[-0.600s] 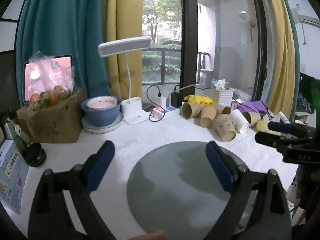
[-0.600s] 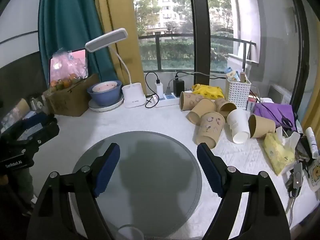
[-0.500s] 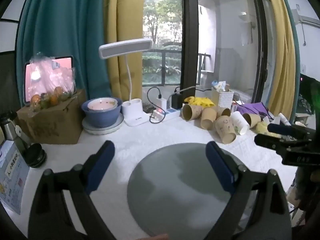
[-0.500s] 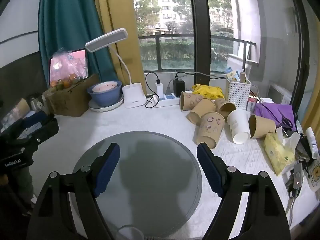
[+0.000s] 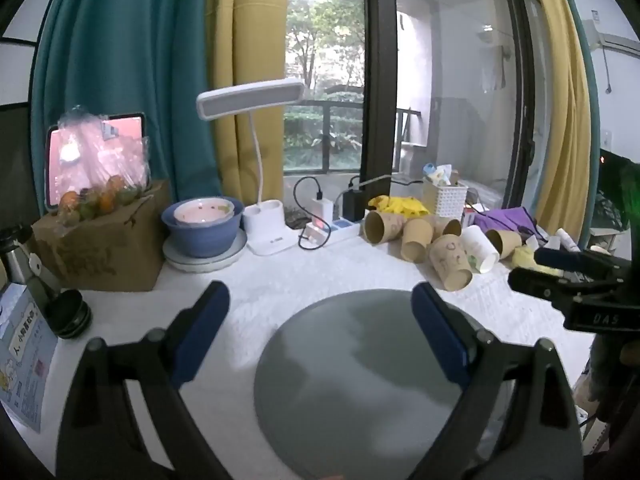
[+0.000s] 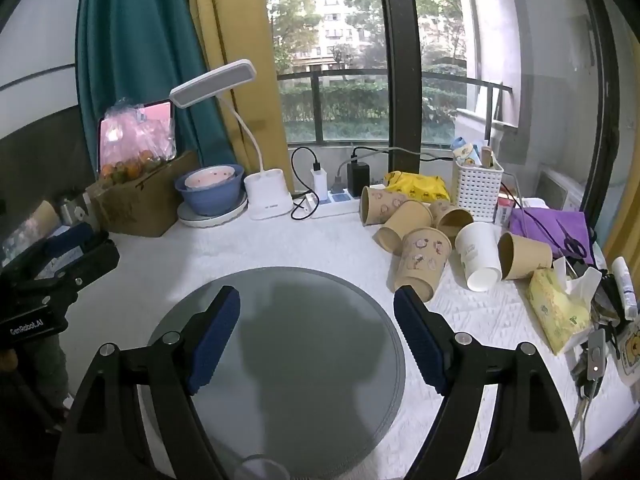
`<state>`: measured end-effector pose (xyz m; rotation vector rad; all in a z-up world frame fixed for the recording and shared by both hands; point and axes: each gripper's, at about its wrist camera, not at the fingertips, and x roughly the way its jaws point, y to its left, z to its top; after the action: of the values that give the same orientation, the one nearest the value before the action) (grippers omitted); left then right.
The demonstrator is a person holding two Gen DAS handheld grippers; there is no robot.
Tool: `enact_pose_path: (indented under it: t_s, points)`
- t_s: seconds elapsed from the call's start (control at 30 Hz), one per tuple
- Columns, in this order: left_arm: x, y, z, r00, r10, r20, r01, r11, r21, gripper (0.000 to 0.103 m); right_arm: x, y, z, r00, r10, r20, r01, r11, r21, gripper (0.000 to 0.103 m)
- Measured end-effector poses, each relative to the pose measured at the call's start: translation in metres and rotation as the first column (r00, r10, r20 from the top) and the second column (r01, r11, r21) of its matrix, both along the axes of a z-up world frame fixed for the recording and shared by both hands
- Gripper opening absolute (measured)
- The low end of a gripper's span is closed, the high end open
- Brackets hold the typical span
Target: Flip cup upright
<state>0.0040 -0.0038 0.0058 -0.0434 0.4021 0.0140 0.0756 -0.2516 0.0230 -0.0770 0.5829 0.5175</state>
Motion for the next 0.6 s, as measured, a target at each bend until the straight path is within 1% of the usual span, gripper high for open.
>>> enact_pose_path:
  t_s: [0.37, 0.4, 0.6]
  points:
    - [0.0001, 0.0004, 0.0001, 1.000, -0.001, 0.000, 0.001, 1.000, -0.001, 0.093, 0.0010, -0.0025, -0.0071, 1.000, 0.001, -0.002, -0.001, 1.000, 0.002, 0.082]
    - [0.0002, 0.0005, 0.0004, 1.000, -0.002, 0.000, 0.002, 1.000, -0.001, 0.093, 0.0037, -0.0013, 0.0010, 1.000, 0.003, 0.001, -0.003, 1.000, 0.001, 0.082]
    - [0.0002, -0.0007, 0.0011, 1.000, -0.001, 0.001, 0.001, 1.000, -0.003, 0.093, 0.0050, -0.0032, 0.0009, 1.000, 0.004, -0.002, -0.004, 1.000, 0.002, 0.082]
